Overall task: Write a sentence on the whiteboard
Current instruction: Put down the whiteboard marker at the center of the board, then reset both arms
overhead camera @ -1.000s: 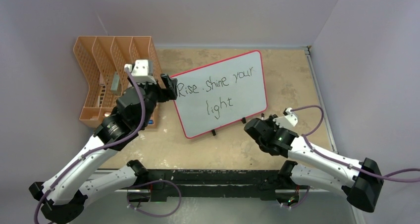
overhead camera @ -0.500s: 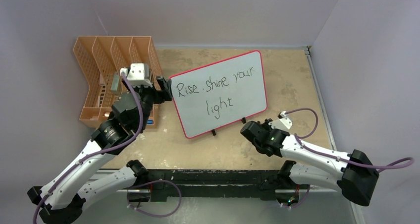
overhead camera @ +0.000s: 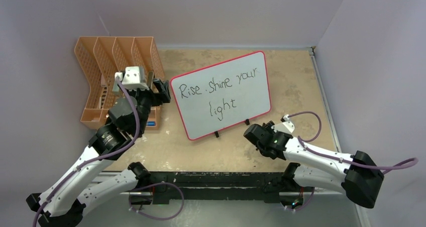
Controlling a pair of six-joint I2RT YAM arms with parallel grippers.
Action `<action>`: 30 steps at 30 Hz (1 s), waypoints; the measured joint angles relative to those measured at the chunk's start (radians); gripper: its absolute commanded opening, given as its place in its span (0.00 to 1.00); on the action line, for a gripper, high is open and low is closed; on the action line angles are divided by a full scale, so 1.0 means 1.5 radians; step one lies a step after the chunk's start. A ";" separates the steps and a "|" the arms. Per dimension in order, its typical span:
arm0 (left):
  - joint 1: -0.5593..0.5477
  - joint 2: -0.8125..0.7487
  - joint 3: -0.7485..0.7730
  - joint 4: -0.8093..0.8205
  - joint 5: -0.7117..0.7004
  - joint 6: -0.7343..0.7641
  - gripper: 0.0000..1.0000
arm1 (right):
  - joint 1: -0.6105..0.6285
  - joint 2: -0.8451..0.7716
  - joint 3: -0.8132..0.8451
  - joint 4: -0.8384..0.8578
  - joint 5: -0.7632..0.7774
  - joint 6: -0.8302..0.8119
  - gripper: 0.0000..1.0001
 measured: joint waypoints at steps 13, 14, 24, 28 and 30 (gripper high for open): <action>0.001 -0.021 -0.011 -0.064 0.003 -0.008 0.94 | 0.000 -0.154 0.114 -0.035 0.091 -0.154 0.92; 0.001 -0.034 -0.019 -0.075 0.006 -0.008 0.95 | 0.000 -0.177 0.130 -0.034 0.105 -0.181 0.94; 0.001 -0.219 -0.111 -0.134 0.035 -0.009 0.96 | -0.003 -0.452 0.176 0.073 0.235 -0.541 0.99; 0.001 -0.279 -0.141 -0.149 0.035 -0.011 0.96 | -0.005 -0.523 0.175 0.121 0.251 -0.633 0.99; 0.001 -0.311 -0.153 -0.148 0.033 -0.014 0.96 | -0.006 -0.552 0.167 0.153 0.252 -0.674 0.99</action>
